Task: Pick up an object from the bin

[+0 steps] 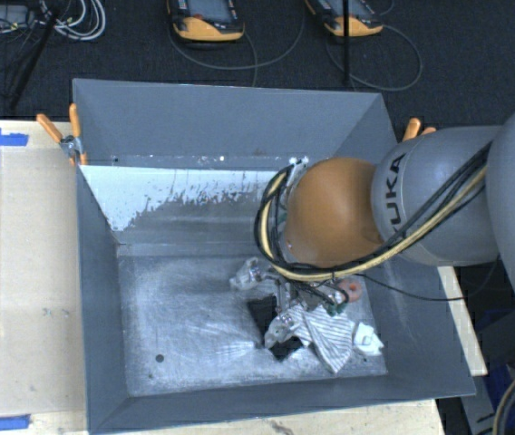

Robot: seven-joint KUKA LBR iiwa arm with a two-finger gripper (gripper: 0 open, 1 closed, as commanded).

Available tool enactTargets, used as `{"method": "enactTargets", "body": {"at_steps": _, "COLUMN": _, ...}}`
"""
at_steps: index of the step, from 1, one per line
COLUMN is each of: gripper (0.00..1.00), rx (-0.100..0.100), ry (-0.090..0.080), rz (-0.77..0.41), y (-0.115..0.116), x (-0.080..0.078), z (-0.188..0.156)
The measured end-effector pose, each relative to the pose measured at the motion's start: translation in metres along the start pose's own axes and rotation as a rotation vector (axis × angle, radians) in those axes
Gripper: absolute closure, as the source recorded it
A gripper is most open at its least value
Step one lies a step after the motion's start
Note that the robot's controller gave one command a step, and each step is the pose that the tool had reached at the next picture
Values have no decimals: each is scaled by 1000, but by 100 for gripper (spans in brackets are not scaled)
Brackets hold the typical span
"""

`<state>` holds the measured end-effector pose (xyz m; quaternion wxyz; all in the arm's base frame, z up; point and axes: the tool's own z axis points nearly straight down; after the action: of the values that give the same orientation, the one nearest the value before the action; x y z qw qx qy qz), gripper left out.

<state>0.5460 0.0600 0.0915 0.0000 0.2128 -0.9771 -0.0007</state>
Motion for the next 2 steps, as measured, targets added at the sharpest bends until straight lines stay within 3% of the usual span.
{"method": "enactTargets", "body": {"at_steps": 1, "gripper": 0, "rx": 0, "ry": 2, "rz": -4, "y": -11, "x": 26, "z": 15}}
{"method": "enactTargets", "body": {"at_steps": 2, "gripper": 100, "rx": -8, "ry": 14, "rz": -43, "y": -43, "x": 48, "z": 17}}
